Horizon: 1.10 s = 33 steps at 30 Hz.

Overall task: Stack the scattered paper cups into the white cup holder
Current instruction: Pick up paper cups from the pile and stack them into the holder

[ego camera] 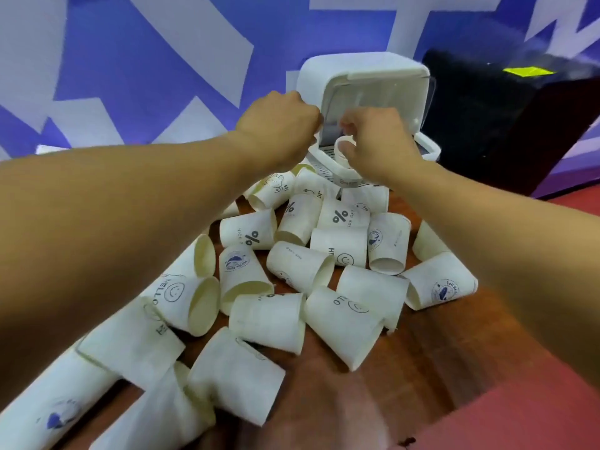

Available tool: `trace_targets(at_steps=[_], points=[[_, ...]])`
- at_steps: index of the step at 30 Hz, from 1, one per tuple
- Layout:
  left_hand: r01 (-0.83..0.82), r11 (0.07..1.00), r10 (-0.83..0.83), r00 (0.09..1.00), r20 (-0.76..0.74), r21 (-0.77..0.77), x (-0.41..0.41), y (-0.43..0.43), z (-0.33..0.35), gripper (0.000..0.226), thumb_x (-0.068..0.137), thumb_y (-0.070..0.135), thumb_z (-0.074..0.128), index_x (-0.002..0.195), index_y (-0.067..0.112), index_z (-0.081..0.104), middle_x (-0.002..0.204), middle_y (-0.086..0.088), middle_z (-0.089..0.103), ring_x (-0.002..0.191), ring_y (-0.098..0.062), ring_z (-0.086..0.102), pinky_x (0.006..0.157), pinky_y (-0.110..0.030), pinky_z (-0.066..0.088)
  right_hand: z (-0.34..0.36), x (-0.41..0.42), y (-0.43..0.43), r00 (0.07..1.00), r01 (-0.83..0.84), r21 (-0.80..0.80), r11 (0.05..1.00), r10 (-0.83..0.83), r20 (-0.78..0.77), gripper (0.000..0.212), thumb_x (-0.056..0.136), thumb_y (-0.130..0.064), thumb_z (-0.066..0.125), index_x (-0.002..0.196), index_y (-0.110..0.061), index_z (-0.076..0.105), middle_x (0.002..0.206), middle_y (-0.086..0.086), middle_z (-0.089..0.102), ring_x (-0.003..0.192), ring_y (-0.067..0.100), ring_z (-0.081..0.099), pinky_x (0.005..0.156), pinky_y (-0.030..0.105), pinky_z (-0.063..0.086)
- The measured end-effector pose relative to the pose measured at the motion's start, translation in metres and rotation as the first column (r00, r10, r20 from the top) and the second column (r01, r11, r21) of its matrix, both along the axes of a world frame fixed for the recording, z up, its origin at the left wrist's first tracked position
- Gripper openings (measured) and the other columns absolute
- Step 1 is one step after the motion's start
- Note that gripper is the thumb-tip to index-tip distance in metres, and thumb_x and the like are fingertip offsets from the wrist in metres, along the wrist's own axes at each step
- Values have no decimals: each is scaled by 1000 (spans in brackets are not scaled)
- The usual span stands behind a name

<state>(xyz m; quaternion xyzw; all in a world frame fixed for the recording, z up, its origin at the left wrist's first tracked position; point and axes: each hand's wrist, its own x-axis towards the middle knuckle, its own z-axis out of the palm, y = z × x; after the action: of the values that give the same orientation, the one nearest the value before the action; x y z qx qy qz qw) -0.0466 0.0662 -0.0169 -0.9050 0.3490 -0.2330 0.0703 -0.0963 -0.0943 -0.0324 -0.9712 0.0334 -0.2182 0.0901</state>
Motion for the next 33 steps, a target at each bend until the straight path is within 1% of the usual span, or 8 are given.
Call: trace_targets(at_steps=[2,6,11,13,16,25,30,33], points=[[-31,1000,31,999,8,4,-15,31,13,20,98,30,54,108,16,66,98,-17,61,87,-44,58,63,-40,44,10,-12,26,998,-65,-1,998,65,18,29,89,-27,62,117,-21,62,103,2,66,94,27,60,83,37,50],[-119,993,119,993,7,12,-51,98,38,19,96,29,57,100,15,68,98,-19,60,83,-42,55,64,-39,43,29,-33,85,978,-204,31,979,202,62,30,86,-25,61,115,-19,63,104,2,69,92,24,63,84,40,54],[-234,972,234,972,8,25,-95,172,54,22,94,35,60,104,17,68,93,-15,58,92,-43,58,68,-40,46,40,-60,161,934,-349,-27,937,350,66,31,86,-35,60,114,-24,62,102,0,68,98,27,61,86,41,52],[-283,959,283,959,-10,28,-111,197,57,22,93,36,61,105,18,68,89,-15,53,92,-43,58,67,-40,43,41,-68,186,922,-379,-34,925,380,68,32,87,-36,61,116,-25,61,106,-1,68,100,26,60,87,41,51],[-340,939,342,939,-34,47,-130,230,57,24,93,36,61,108,19,69,99,-18,59,96,-41,58,67,-38,40,39,-75,216,907,-415,-29,909,416,64,31,87,-35,61,116,-25,61,106,-2,68,100,24,60,85,41,52],[-473,877,480,866,-141,80,-152,311,39,21,93,35,62,109,23,68,106,-14,61,93,-37,59,74,-39,49,20,-77,268,896,-443,-6,896,443,-20,29,88,-30,63,115,-19,65,104,-2,70,102,25,60,89,39,50],[-604,787,614,746,-256,128,-156,352,25,29,86,48,66,96,20,63,88,-4,55,86,-30,58,73,-40,53,5,-71,304,855,-512,41,858,513,-76,31,85,-28,65,114,-18,66,103,-1,69,102,25,59,89,41,50],[-663,725,681,647,-343,188,-162,370,24,39,81,58,67,83,19,60,72,2,60,71,-20,60,66,-35,52,-1,-65,330,811,-572,33,820,571,-124,34,84,-27,66,117,-19,64,104,-1,68,102,22,59,88,39,50]])
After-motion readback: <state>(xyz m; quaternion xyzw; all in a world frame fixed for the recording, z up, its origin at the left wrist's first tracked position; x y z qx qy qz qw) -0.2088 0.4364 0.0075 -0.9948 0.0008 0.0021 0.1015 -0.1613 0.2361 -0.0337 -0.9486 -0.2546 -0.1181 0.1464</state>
